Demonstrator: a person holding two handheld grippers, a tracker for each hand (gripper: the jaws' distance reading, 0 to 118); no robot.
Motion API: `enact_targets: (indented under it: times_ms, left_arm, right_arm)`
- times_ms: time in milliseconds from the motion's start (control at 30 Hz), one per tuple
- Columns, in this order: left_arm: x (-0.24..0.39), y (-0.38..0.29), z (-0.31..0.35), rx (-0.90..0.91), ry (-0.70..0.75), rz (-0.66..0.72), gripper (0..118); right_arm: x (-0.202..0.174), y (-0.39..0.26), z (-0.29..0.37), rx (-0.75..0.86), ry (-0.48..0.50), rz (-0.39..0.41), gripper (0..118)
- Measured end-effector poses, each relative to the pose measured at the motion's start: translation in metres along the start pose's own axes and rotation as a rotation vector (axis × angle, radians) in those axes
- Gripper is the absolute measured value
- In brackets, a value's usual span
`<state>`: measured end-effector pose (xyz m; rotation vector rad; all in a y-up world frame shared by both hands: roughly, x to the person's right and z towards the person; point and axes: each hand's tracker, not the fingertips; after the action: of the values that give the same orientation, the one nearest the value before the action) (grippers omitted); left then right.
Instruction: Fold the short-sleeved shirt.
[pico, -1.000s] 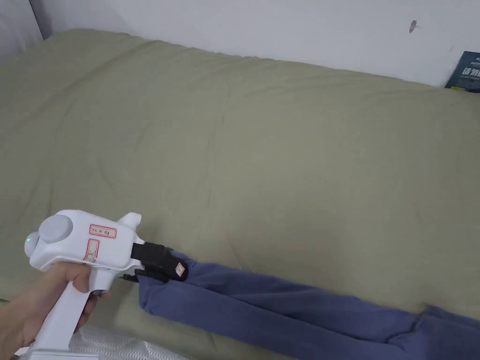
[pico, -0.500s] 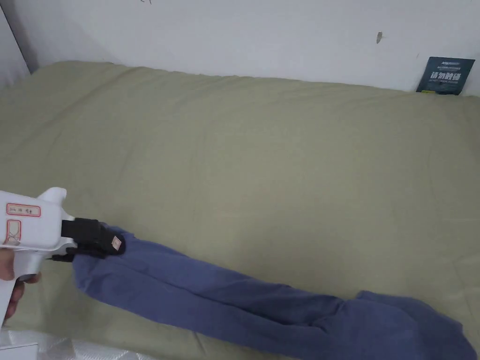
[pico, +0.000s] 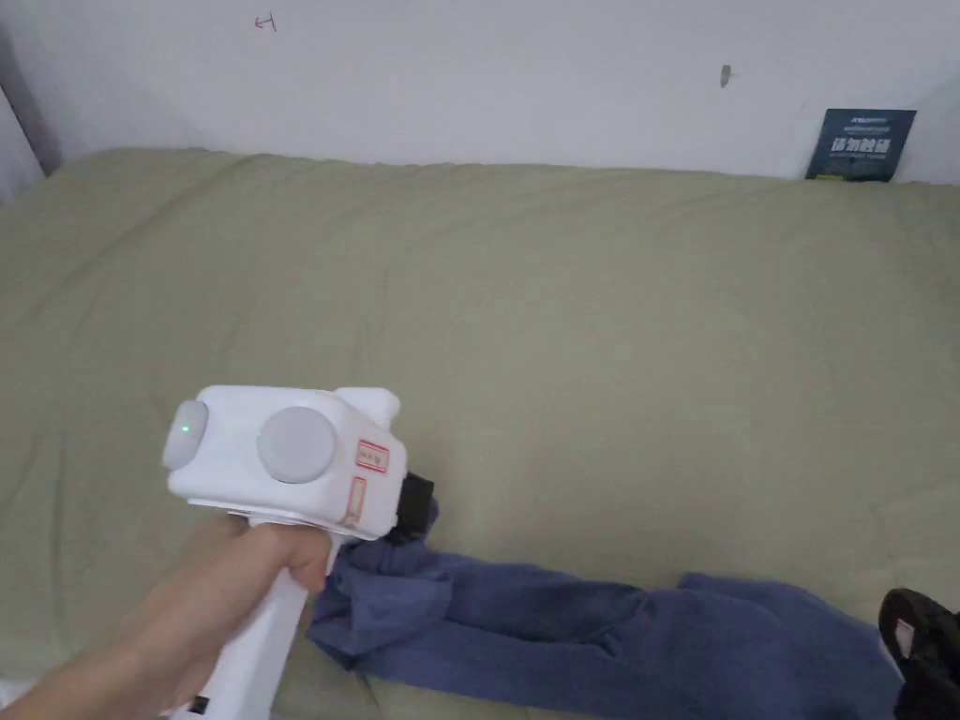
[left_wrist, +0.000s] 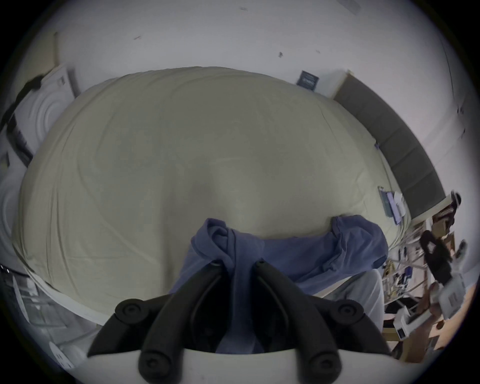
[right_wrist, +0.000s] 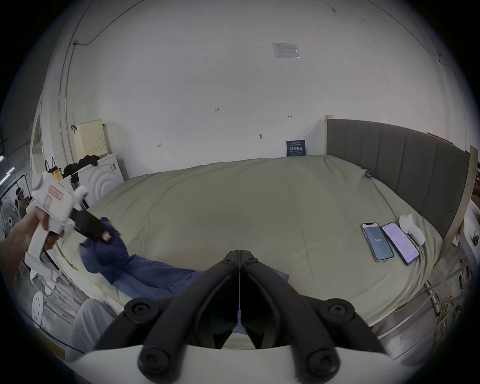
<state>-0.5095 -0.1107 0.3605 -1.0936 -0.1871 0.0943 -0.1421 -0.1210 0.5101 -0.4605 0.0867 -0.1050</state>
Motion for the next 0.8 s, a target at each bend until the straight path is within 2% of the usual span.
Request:
enact_targets:
  times_ms: [167,200,233,267,333,433,500,533,567,600,633,667,733,800]
  left_arm:
    - [0.053,0.006,-0.066,-0.055,-0.021,0.007,13]
    - [0.061,0.004,-0.078,-0.076,-0.027,-0.004,29]
    - [0.067,0.004,-0.093,-0.099,-0.046,-0.045,82]
    - [0.07,0.001,-0.103,-0.135,-0.069,-0.05,118]
    - [0.075,0.004,-0.094,-0.128,-0.096,-0.026,111]
    - [0.071,0.012,-0.068,-0.105,-0.121,-0.025,112]
    - [0.051,0.004,-0.056,-0.068,-0.145,-0.009,111]
    - [0.039,0.004,-0.043,-0.033,-0.178,0.012,106]
    - [0.028,0.003,-0.033,-0.009,-0.213,0.031,95]
    - [0.013,0.001,-0.022,0.031,-0.237,0.065,72]
    - [0.004,-0.001,-0.014,0.063,-0.247,0.087,21]
    - [-0.004,-0.003,-0.014,0.036,-0.224,0.06,0]
    - [-0.022,-0.007,-0.024,0.05,-0.158,0.083,0]
    - [-0.03,-0.011,-0.041,-0.007,-0.19,0.099,0]
  right_arm:
    - [0.005,-0.005,-0.001,-0.016,0.008,-0.012,2]
    - [0.006,-0.006,-0.001,-0.021,0.005,-0.011,2]
    - [0.008,-0.007,0.0,-0.024,0.003,-0.012,2]
    - [0.01,-0.008,0.0,-0.028,0.0,-0.015,2]
    - [0.015,-0.009,0.0,-0.035,-0.009,-0.03,2]
    - [0.022,-0.013,-0.003,-0.046,-0.016,-0.064,2]
    - [0.023,-0.014,-0.006,-0.056,-0.014,-0.079,2]
    - [0.023,-0.015,-0.008,-0.057,-0.014,-0.082,2]
    - [0.022,-0.016,-0.008,-0.058,-0.012,-0.083,2]
    - [0.021,-0.016,-0.009,-0.059,-0.01,-0.082,2]
    - [0.02,-0.016,-0.01,-0.062,-0.007,-0.08,2]
    - [0.018,-0.017,-0.01,-0.063,-0.006,-0.078,2]
    - [0.016,-0.017,-0.012,-0.07,0.001,-0.075,2]
    - [0.014,-0.018,-0.013,-0.074,0.004,-0.071,2]
